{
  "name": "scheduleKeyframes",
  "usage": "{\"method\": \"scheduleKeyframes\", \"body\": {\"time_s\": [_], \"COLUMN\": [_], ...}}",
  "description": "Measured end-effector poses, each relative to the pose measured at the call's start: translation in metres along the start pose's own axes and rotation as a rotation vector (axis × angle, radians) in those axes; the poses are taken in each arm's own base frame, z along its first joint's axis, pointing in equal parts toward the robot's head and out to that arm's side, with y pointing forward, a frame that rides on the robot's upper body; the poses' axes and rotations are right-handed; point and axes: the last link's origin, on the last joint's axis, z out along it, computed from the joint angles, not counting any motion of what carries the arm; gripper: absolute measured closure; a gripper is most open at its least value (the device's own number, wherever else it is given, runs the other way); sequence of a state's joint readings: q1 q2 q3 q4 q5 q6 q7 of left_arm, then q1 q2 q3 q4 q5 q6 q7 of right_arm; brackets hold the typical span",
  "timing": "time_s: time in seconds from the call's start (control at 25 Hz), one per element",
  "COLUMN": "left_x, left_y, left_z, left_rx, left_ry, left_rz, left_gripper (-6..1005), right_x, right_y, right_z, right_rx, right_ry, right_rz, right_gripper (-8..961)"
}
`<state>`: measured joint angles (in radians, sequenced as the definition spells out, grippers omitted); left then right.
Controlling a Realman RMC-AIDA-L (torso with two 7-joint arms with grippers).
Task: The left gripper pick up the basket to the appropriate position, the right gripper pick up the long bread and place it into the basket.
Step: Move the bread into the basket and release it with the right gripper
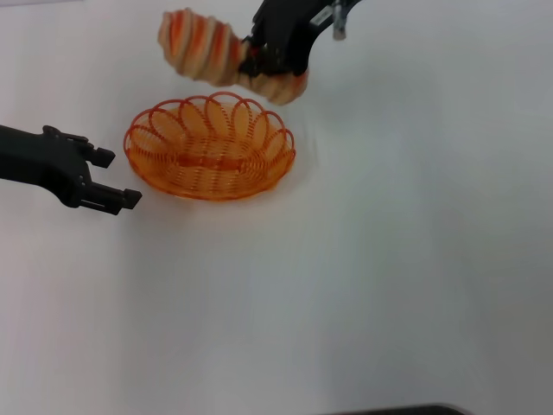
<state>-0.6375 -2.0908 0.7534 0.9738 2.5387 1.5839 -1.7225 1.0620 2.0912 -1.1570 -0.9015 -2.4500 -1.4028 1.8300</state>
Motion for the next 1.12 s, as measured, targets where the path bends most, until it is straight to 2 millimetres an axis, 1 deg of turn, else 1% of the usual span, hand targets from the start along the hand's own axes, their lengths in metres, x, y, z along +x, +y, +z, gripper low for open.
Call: {"method": "scheduleKeyframes", "body": {"time_s": [0.16, 0.36, 0.72, 1.12], "left_x": [0.001, 0.002, 0.003, 0.005], "left_y": [-0.001, -0.001, -0.001, -0.001], "left_z": [0.0, 0.0, 0.0, 0.001], "left_rx": [0.002, 0.006, 0.005, 0.004], "left_ry": [-0.001, -0.001, -0.001, 0.001], "left_rz": [0.004, 0.007, 0.008, 0.011], "left_gripper": [190, 190, 193, 201], "right_x": [-0.006, -0.008, -0.007, -0.006], "right_y": [0.007, 0.009, 0.013, 0.013], "right_z": [0.014, 0.023, 0.031, 0.035], "right_rx": [-0.032, -0.053, -0.08, -0.083], "right_ry": [0.012, 0.018, 0.018, 0.019], "right_rz": [-0.019, -0.014, 0.0, 0.018], "right_gripper": [781, 782, 773, 758]}}
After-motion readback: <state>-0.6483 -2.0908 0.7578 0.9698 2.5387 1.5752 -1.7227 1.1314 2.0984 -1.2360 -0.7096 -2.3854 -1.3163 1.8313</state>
